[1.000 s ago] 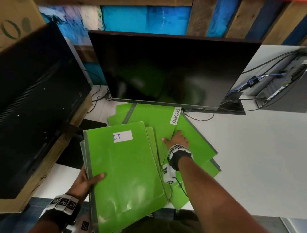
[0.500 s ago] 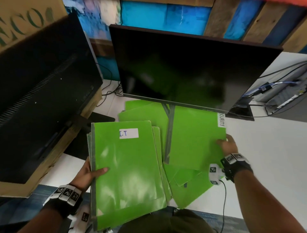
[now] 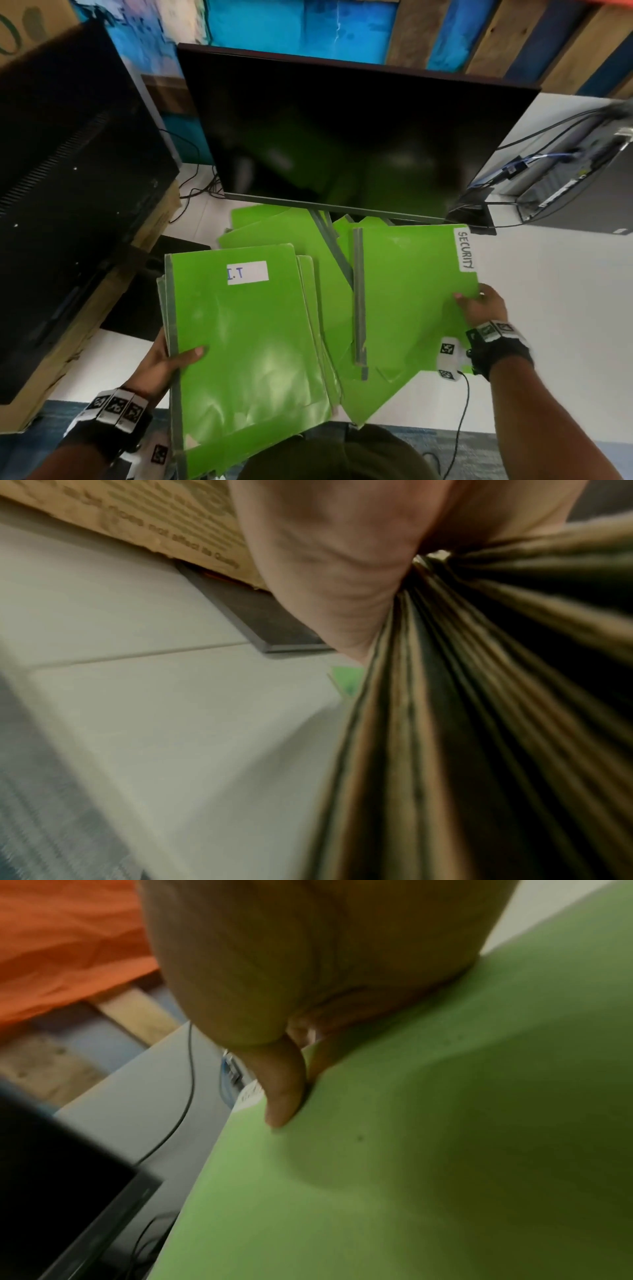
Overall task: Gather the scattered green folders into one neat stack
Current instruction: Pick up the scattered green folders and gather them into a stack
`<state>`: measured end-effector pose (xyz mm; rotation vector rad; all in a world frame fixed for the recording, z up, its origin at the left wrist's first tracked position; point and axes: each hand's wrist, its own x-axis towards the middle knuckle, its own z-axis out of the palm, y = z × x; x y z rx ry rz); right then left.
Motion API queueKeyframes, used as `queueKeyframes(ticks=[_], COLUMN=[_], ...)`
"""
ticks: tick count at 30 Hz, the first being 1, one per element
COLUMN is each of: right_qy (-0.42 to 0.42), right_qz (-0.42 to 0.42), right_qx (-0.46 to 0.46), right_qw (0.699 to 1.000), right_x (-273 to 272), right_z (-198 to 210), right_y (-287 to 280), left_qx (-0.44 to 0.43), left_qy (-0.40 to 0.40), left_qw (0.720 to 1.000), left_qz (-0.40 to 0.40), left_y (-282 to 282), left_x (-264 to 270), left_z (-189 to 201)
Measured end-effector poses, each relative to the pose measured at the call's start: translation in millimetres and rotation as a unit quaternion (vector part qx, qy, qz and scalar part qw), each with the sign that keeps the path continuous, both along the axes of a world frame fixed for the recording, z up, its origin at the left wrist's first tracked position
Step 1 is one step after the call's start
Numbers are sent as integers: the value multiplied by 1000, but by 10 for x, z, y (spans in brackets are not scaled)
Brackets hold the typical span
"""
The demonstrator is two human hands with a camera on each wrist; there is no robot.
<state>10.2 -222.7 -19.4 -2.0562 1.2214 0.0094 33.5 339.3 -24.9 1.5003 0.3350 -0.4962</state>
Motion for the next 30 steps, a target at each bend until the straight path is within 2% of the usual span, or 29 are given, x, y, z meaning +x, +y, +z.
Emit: queueKeyframes(ticks=[3, 5, 8, 11, 15, 18, 21, 24, 30], right_qy=[-34, -28, 22, 41, -11, -112, -153, -186, -210], right_qz=[-22, 9, 91, 129, 160, 185, 230, 268, 413], right_qx=[71, 95, 65, 15, -32, -49, -75, -57, -139], right_qw=[997, 995, 993, 991, 987, 975, 958, 943, 875], right_x=[-247, -387, -406, -248, -90, -86, -46, 11, 298], right_z=[205, 322, 399, 484, 771, 1129, 1583, 2136, 2962], right_y=[-227, -361, -577, -737, -825, -801, -678, -460, 58], left_qx=[-10, -8, -14, 3, 49, 49, 45, 51, 55], left_qy=[-16, -31, -47, -45, -22, -5, 7, 12, 9], left_qw=[1000, 999, 997, 996, 995, 996, 996, 996, 994], left_qz=[-18, -33, -51, -71, -83, -80, -77, -75, -98], left_y=[-105, -200, -373, -539, -652, -715, -759, -767, -723], left_x=[110, 210, 376, 592, 808, 826, 821, 847, 896], left_z=[49, 101, 177, 185, 36, -47, -51, -32, -38])
